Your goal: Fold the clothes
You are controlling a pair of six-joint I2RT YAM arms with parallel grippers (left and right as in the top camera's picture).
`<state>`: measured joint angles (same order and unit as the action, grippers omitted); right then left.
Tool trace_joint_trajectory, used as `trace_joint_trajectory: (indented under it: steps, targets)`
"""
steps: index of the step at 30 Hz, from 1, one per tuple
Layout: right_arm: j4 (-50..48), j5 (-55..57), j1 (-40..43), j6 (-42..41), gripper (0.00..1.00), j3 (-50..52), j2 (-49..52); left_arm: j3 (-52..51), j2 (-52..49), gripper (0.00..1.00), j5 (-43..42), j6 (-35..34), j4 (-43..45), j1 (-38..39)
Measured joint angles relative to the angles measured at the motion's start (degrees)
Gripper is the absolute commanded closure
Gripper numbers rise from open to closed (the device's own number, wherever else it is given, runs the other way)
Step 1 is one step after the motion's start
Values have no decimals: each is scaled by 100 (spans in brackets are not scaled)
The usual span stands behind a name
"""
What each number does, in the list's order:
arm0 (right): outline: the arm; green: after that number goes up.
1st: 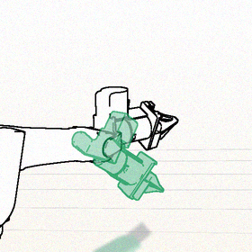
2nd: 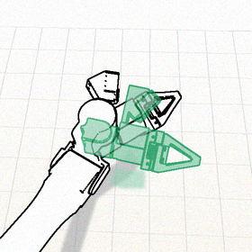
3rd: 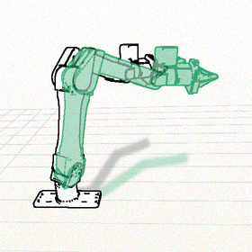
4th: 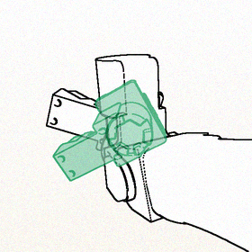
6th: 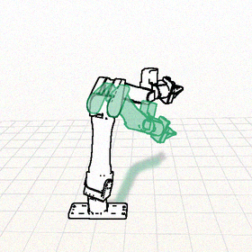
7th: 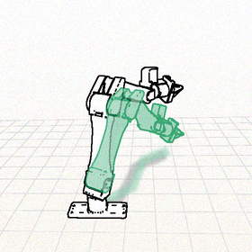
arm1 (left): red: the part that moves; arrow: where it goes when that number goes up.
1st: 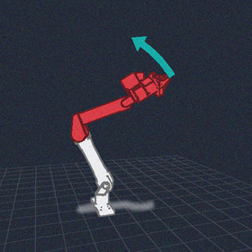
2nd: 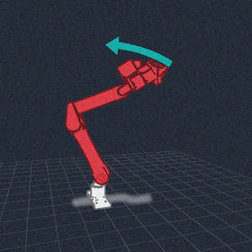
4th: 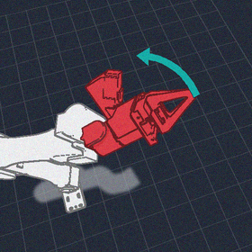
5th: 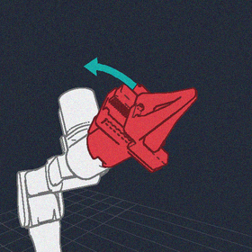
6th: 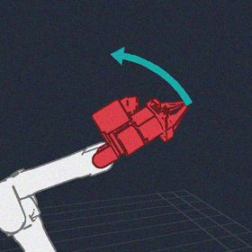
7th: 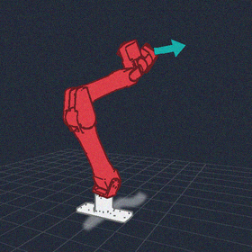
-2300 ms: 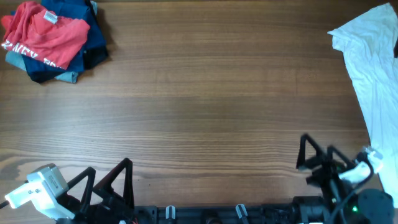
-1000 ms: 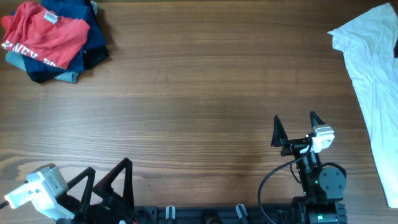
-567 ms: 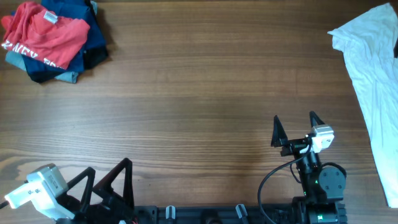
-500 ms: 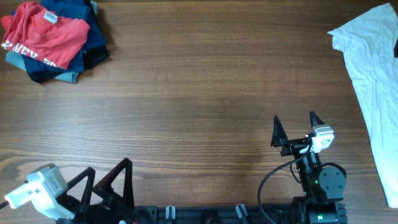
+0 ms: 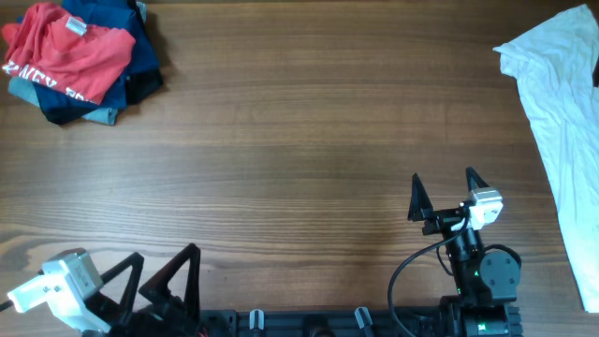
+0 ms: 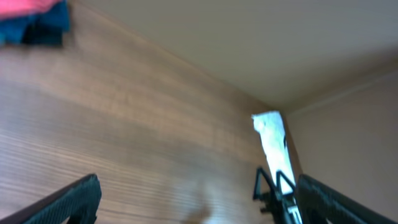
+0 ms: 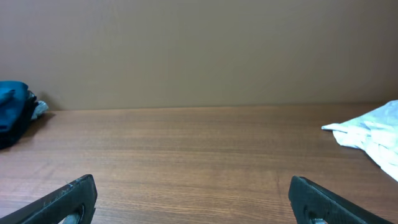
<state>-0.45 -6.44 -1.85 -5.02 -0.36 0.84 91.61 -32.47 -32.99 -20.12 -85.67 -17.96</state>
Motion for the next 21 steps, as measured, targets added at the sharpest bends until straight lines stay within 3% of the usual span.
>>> trace_joint_trajectory:
  steps: [6,16,18,21]
  targets:
    - [4,-17,0,-2,1,0,0,-1742,1202,0,518,-229,1980,960]
    - [0,-22,0,0,1,0,0,-6561,2339,0,748,-306,6754,1637]
    - [2,-22,0,0,0,0,0,-7147,2520,0,881,-308,7458,1641]
    - [2,-22,0,0,1,0,0,-7735,2809,0,1071,-308,7775,1641]
